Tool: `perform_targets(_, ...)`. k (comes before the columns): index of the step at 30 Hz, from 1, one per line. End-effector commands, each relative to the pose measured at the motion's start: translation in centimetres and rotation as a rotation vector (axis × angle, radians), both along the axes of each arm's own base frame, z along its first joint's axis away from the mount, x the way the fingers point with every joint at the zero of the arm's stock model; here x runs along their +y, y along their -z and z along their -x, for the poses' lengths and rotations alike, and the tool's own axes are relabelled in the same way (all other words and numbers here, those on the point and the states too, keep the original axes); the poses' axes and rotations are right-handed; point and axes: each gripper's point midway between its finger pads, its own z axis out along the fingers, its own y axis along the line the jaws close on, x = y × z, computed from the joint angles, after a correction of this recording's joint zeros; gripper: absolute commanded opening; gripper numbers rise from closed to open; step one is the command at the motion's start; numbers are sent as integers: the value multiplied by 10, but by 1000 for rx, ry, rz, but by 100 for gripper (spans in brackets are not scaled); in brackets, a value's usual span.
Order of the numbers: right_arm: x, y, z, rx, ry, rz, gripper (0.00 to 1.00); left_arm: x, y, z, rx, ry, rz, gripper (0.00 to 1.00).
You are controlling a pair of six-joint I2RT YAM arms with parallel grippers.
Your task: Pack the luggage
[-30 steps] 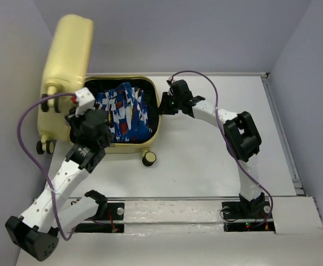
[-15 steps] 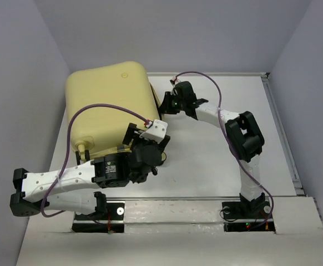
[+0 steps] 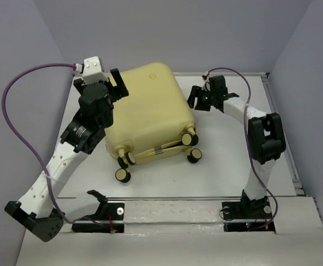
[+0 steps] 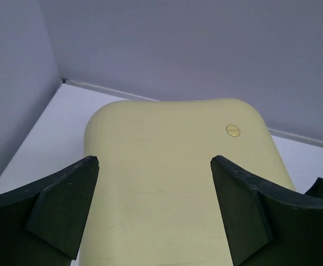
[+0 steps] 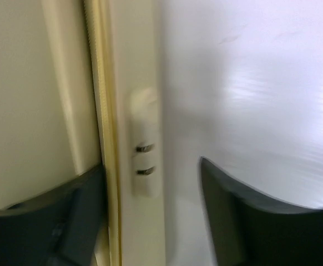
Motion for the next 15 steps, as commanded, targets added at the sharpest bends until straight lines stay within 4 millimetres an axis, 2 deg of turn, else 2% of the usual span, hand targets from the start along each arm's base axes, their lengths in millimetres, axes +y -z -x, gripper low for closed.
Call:
perform_targets(1,-62,-91,-36,-213,130,75,89,-12,-13,-52,-6,85,115,94)
perform_targets(2,-62,-100,-32,-225,126,68,90,-7,-14,-63,-4,83,126,94)
perform_targets(3,-63,-124,-24,-270,126,54,91,11,-15,-85,5,42,135,94)
perform_targets(5,-64,-137,-9,-287,130,37,91,18,-12,-109,31,52,159,94)
perform_targets(6,-59,-163,5,-344,114,11,90,35,-24,-120,16,23,172,94)
perform_targets(7,-52,-172,15,-363,97,-5,86,36,-4,-143,66,15,168,94)
perform_targets(8,-43,-180,26,-390,78,-8,62,36,1,-156,83,28,177,94)
perform_targets(9,-33,-174,40,-387,55,-1,45,39,-13,-167,56,39,188,94)
perform_targets(10,-1,-190,69,-429,-24,-20,22,49,-9,-179,70,31,193,94)
perform_targets(11,15,-182,86,-429,-69,-6,7,45,-2,-202,103,60,207,95)
perform_targets(12,33,-182,104,-440,-124,-9,7,47,2,-214,117,71,212,95)
perform_targets(13,69,-186,140,-458,-236,-28,7,53,31,-241,173,63,211,95)
perform_targets(14,80,-181,156,-469,-279,-12,7,49,38,-253,189,97,213,95)
perform_targets(15,90,-177,173,-474,-324,-10,7,50,9,-261,126,109,213,95)
